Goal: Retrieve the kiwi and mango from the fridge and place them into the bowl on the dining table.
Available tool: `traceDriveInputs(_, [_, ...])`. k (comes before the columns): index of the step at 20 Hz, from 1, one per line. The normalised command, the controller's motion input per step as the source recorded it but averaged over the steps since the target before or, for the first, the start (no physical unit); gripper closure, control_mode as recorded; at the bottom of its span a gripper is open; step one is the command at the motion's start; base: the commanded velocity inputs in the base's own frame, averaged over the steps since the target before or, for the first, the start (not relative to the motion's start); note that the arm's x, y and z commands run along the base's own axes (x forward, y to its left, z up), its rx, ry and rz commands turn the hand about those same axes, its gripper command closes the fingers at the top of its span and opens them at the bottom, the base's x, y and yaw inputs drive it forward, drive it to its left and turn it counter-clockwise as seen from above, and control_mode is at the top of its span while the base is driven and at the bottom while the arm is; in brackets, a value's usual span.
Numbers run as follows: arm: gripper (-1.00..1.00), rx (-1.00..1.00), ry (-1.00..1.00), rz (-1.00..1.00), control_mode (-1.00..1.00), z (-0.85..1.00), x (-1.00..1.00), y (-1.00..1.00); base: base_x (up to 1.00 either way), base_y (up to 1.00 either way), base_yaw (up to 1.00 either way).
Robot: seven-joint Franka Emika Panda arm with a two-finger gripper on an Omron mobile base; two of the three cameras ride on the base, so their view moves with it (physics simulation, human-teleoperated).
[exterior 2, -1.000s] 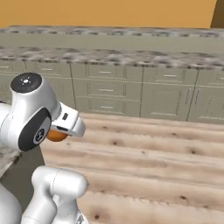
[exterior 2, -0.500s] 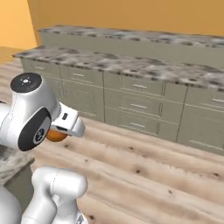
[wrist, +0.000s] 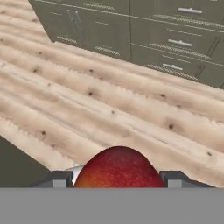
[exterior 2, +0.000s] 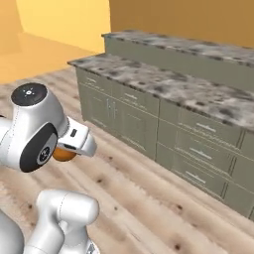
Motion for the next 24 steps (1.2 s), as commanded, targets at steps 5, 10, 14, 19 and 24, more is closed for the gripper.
traceDriveInputs(5, [1.00,0.00,0.00,0.00,1.00,0.00,0.00,0.00,1.00,-0.07,0.78])
traceDriveInputs(10, [1.00,0.00,0.00,0.00,1.00,0.00,0.00,0.00,1.00,-0.07,0.78])
traceDriveInputs(14, [1.00,0.00,0.00,0.00,1.00,0.00,0.00,0.00,1.00,-0.08,0.73])
traceDriveInputs(19, [1.00,0.00,0.00,0.00,1.00,0.00,0.00,0.00,1.00,-0.09,0.74])
traceDriveInputs(24, [1.00,0.00,0.00,0.00,1.00,0.00,0.00,0.00,1.00,-0.08,0.75])
